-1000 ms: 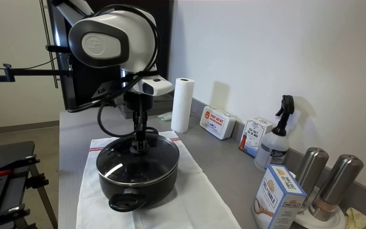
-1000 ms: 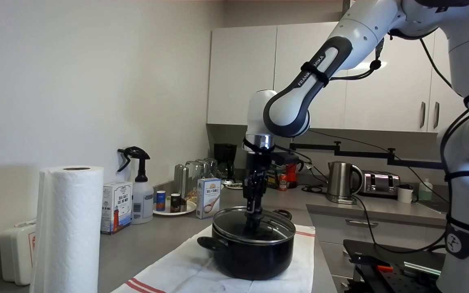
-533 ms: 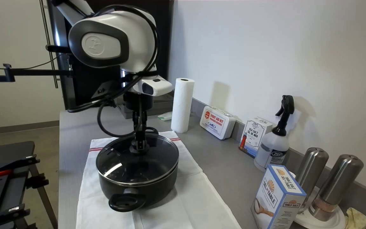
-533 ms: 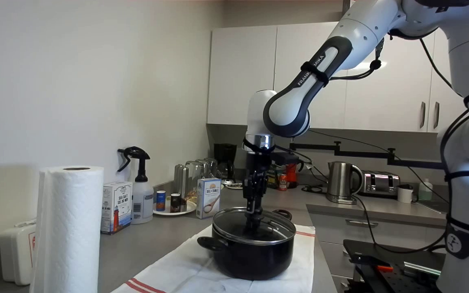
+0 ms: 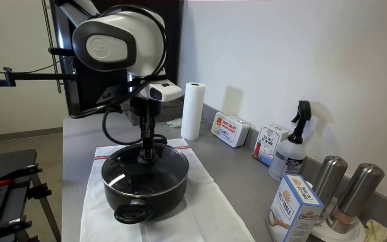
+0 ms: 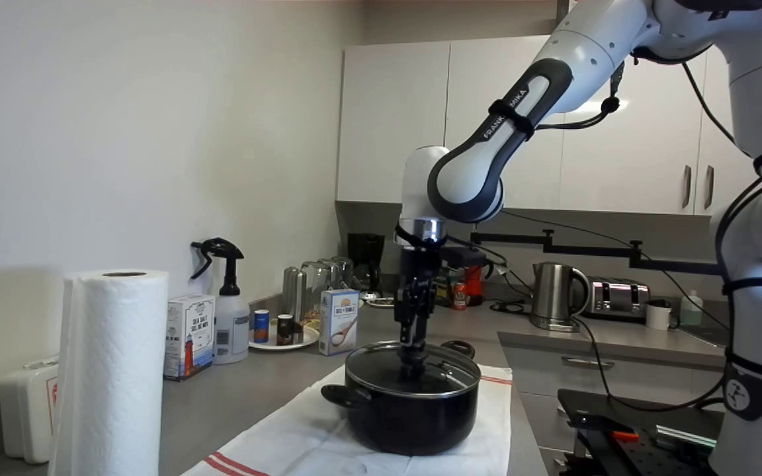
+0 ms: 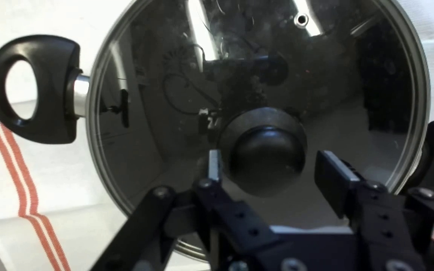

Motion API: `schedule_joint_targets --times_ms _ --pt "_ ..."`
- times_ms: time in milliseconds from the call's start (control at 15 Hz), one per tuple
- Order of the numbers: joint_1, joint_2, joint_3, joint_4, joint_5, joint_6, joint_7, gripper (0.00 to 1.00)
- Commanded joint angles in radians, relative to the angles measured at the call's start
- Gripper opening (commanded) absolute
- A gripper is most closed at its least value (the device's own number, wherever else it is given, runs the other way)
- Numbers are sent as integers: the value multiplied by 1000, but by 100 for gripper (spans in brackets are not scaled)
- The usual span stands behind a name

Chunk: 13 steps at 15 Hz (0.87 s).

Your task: Put the glass lid on the black pot

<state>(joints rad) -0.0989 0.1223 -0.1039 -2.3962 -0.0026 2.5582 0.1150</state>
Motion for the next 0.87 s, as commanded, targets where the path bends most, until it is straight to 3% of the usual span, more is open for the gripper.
schedule_joint_targets --times_ms 0,67,800 --pt "0 -35 1 -11 18 -27 -13 96" --pt "0 -39 0 -12 15 -25 -11 100" --pt "8 -82 -1 -34 -25 14 18 100"
